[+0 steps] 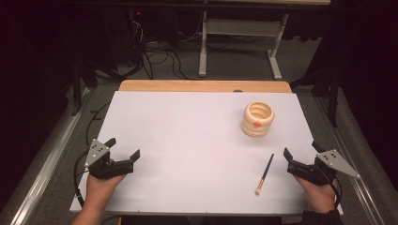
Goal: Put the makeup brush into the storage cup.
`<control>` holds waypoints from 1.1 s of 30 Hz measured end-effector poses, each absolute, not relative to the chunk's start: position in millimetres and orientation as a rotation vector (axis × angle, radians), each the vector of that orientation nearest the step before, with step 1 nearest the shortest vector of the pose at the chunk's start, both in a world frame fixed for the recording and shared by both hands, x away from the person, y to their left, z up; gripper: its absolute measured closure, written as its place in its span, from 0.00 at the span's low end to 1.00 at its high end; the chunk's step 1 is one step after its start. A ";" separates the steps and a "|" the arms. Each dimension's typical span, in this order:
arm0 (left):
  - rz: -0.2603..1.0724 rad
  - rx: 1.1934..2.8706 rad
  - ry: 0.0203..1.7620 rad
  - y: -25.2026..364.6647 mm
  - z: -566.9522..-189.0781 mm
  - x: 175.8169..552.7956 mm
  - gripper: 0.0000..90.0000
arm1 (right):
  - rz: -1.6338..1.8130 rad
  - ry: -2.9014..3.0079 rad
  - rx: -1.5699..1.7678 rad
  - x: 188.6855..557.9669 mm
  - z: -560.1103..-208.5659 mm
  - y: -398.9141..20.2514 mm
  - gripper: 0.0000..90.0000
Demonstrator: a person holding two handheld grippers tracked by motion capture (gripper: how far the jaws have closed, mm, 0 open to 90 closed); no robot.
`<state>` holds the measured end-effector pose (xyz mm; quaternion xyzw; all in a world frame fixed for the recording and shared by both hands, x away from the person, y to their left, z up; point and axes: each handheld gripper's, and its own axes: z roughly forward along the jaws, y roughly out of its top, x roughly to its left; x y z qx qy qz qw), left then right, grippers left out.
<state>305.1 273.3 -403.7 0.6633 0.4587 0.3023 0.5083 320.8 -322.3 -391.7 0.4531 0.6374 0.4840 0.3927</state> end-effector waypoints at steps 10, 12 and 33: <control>0.738 1.605 1.085 269.6 -401.8 304.4 0.01 | 1.236 1.628 1.147 321.5 -392.5 -320.5 0.01; 0.737 1.610 1.084 269.5 -401.8 304.4 0.01 | 1.241 1.630 1.140 321.7 -392.7 -319.9 0.01; 0.730 1.632 1.080 266.4 -404.7 306.5 0.03 | 1.246 1.627 1.141 321.9 -392.9 -319.9 0.02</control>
